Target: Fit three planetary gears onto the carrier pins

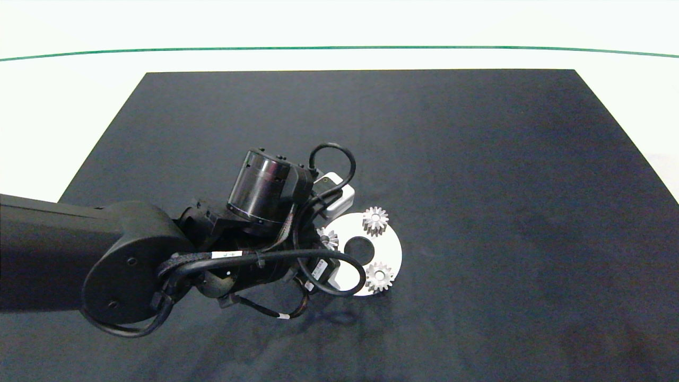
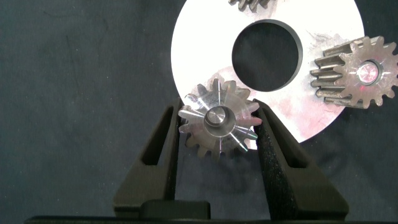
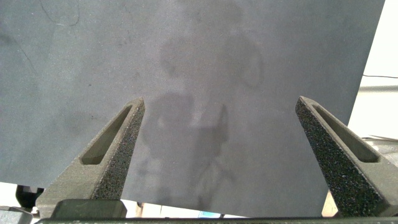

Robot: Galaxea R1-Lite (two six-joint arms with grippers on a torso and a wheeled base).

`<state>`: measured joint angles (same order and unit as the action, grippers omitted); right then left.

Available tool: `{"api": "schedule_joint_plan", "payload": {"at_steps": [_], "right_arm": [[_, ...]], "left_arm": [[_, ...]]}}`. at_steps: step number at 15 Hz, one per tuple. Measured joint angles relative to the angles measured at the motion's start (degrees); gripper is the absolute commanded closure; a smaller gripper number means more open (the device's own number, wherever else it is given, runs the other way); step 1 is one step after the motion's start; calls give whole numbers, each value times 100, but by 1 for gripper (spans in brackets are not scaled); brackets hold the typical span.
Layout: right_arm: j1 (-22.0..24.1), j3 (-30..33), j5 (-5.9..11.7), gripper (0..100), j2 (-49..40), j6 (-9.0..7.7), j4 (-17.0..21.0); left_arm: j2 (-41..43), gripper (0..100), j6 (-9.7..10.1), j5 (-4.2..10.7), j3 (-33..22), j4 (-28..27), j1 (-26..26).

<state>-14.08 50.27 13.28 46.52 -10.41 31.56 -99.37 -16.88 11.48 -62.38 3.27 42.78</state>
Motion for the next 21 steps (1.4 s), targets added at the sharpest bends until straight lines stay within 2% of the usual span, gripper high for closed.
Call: {"api": "schedule_joint_plan", "payload": {"at_steps": [10, 11, 21], "right_arm": [[5, 9, 0, 0, -29, 2, -1], [5, 9, 0, 0, -33, 0, -1], [5, 9, 2, 0, -38, 0, 0]], "left_arm": [[2, 96, 10, 6, 17, -10, 41], [5, 0, 22, 1, 21, -13, 39], [44, 0, 62, -7, 41, -49, 27]]}}
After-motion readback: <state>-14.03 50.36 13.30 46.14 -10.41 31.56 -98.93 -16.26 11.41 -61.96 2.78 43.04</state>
